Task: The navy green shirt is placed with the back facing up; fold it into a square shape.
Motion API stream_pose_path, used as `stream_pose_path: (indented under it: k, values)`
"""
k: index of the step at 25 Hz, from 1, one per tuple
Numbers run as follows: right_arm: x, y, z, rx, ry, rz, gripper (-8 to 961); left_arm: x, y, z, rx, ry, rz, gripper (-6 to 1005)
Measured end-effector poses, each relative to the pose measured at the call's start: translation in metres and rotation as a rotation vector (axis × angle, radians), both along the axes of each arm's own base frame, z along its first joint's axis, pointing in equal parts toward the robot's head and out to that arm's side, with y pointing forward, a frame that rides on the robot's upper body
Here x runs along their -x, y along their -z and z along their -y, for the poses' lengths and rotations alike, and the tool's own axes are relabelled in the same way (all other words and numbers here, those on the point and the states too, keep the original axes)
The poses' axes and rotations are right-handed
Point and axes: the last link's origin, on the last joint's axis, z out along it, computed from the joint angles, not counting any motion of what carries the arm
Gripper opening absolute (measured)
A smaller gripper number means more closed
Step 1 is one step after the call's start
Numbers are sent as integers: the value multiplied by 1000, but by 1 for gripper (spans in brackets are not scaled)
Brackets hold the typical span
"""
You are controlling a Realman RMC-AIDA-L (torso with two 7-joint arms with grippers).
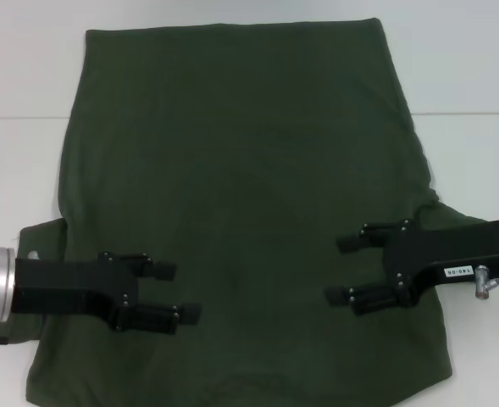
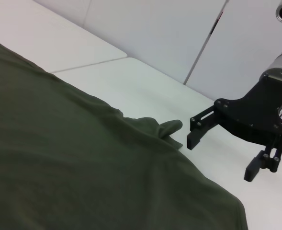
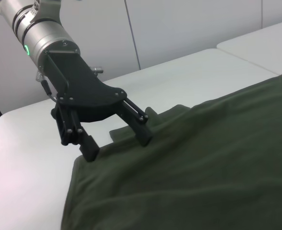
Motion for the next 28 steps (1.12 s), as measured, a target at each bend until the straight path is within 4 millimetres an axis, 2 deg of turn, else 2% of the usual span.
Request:
stream_pose_path:
  k: [16, 22, 28]
  values:
    - [4, 7, -6, -8, 5, 2, 917, 6, -6, -6, -52, -66, 17, 936]
    - [0, -10, -19, -106, 216, -169, 918, 36, -52, -11, -239, -379, 178, 937]
    - [-9, -21, -31, -166, 419, -247, 918, 72, -79, -4, -287, -716, 286, 937]
